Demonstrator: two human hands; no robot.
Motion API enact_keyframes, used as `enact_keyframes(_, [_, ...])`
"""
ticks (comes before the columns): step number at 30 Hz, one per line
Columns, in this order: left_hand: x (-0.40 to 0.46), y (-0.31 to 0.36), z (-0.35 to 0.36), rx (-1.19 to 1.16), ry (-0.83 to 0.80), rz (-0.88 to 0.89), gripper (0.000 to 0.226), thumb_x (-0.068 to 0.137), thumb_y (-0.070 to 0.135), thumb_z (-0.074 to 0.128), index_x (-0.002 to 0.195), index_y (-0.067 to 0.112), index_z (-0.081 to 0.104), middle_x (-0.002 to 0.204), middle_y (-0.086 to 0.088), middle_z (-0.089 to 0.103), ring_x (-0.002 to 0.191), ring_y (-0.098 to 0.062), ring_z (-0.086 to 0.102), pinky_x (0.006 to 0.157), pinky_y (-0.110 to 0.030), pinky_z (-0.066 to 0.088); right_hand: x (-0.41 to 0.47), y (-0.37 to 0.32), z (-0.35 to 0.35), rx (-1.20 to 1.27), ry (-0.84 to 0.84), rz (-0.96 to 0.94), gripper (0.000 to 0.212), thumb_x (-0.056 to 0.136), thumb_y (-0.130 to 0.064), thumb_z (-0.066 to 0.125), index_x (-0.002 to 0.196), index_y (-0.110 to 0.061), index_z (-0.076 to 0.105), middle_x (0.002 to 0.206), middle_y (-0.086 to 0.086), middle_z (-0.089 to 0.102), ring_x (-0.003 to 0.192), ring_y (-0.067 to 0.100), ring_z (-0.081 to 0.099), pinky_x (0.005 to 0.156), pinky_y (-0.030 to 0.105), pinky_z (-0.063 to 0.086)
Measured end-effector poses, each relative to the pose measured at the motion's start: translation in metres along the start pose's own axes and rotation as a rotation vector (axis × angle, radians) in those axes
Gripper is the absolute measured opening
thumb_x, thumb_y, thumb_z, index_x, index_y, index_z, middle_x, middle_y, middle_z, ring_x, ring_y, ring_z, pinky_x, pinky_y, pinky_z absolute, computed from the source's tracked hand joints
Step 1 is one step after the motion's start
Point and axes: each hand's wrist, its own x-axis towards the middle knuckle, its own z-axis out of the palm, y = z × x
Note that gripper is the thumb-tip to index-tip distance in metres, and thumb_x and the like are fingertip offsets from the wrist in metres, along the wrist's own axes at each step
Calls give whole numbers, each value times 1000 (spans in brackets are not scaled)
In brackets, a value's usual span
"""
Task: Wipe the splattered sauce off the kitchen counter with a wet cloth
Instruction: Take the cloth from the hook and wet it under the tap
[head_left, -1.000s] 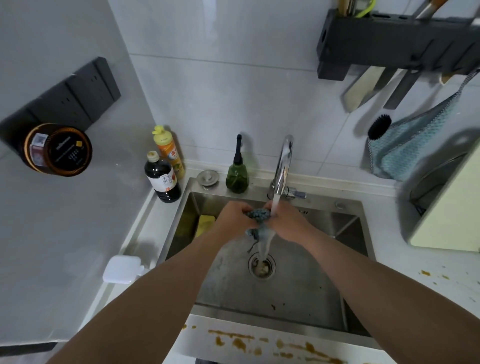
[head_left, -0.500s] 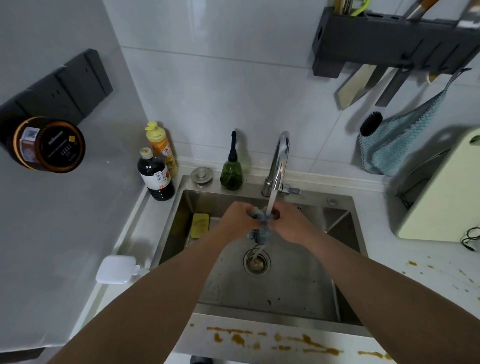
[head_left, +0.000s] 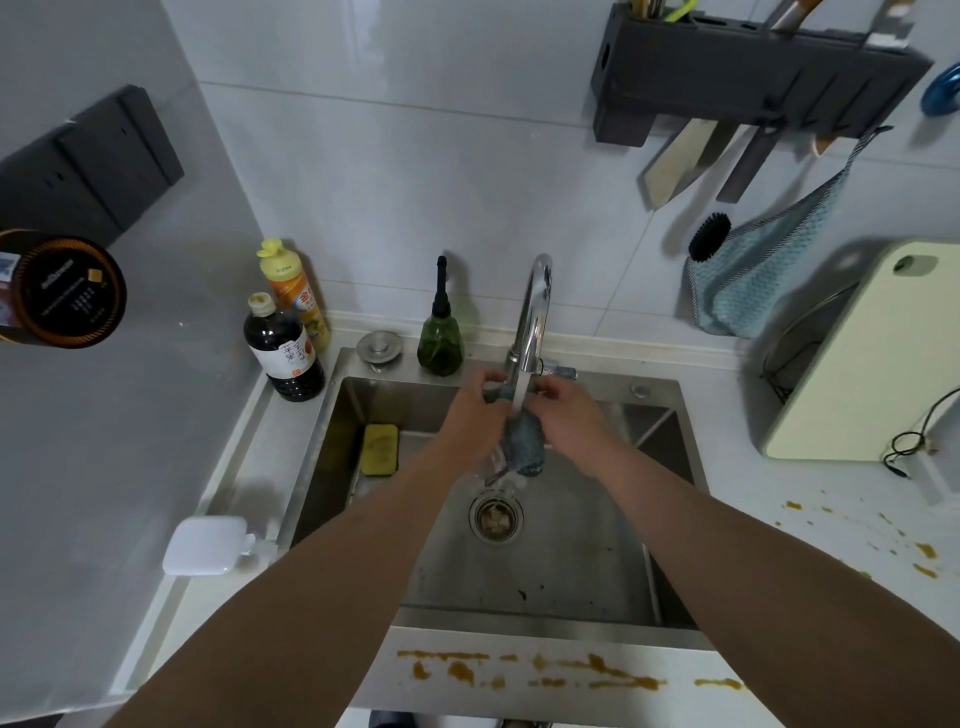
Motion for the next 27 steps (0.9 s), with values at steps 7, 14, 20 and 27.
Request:
enact_keyframes(7, [-3,-3,-19,-214,195,-147,49,97,4,67,141,17,47,119,-6,64,97,-23,70,71,-30,61,8,-22,48,125,-46,220,35,103,-30,47,113,-3,67,106,13,70,97,30,68,92,47,57])
enact_keyframes(14, [-8,-4,-32,-335,126,-446,36,107,37,55,124,7,64,115,-20,71,103,-36,71,87,-50,62,17,-42,52,-296,-56,48,24,103,-17,52,124,-10,62,113,13,63,102,27,64,93,34,56])
enact_keyframes(20, [19,13,12,-518,-24,-551,42,97,48,58,100,8,73,91,-15,73,71,-26,70,64,-35,58,13,-21,29,39,-35,169,20,82,-5,61,86,-16,77,83,17,76,75,33,74,62,39,60])
enact_keyframes(27, [106,-32,75,-313,74,-493,53,87,37,65,131,8,63,120,-21,72,105,-42,72,86,-62,60,14,14,-22,440,101,243,31,86,18,54,92,-5,72,94,24,73,84,34,72,78,45,63])
